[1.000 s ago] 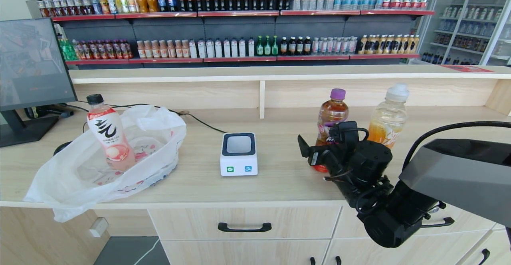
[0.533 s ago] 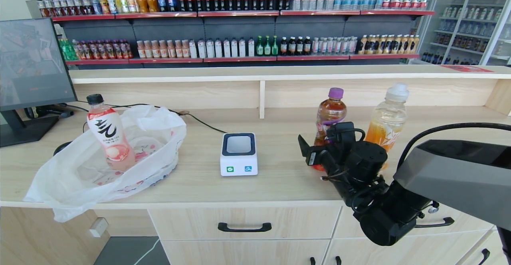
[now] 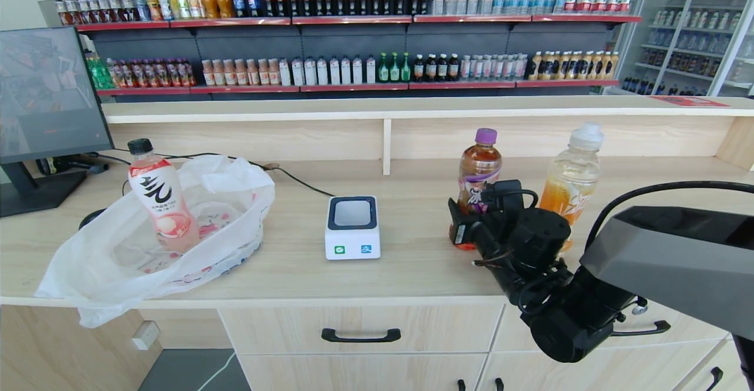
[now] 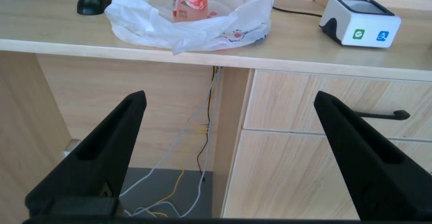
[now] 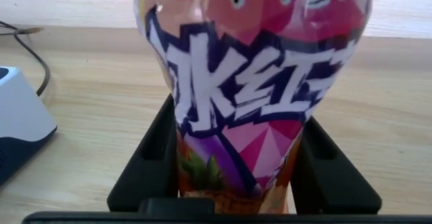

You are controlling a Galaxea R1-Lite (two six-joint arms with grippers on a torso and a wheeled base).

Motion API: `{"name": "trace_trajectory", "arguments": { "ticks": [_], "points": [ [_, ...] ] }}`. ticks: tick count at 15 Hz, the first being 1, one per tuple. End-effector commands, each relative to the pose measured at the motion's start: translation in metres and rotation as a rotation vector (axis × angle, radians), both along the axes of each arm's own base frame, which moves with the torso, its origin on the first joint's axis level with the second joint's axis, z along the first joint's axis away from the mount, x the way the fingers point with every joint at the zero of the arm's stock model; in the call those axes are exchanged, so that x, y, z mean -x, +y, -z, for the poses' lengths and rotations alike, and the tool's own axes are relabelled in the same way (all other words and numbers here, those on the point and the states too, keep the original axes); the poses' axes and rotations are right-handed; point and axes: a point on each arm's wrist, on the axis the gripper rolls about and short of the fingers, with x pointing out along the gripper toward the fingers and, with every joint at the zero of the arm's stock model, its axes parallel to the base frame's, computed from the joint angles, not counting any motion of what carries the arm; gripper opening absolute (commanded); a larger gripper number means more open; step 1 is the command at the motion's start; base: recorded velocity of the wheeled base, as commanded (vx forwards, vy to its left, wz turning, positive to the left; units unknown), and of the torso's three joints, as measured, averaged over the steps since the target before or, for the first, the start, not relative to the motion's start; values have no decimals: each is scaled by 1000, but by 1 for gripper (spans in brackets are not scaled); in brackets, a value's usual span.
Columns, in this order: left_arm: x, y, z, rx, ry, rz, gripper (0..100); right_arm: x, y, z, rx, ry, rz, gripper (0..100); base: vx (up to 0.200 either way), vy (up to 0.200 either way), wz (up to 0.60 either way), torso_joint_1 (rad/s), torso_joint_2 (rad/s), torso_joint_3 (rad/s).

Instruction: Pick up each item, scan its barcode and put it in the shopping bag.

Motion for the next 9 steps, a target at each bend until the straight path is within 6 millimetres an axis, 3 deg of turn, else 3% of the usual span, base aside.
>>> {"name": "trace_trajectory", "arguments": {
  "ticks": [1,9],
  "points": [
    [0,0,0,1,0,-1,100,1,0,-4,-5,-11,0,0,0,0,0,0,0,0],
    [0,0,0,1,0,0,100,6,0,-18,-20,-39,-6,0,0,0,0,0,0,0]
  ]
}}
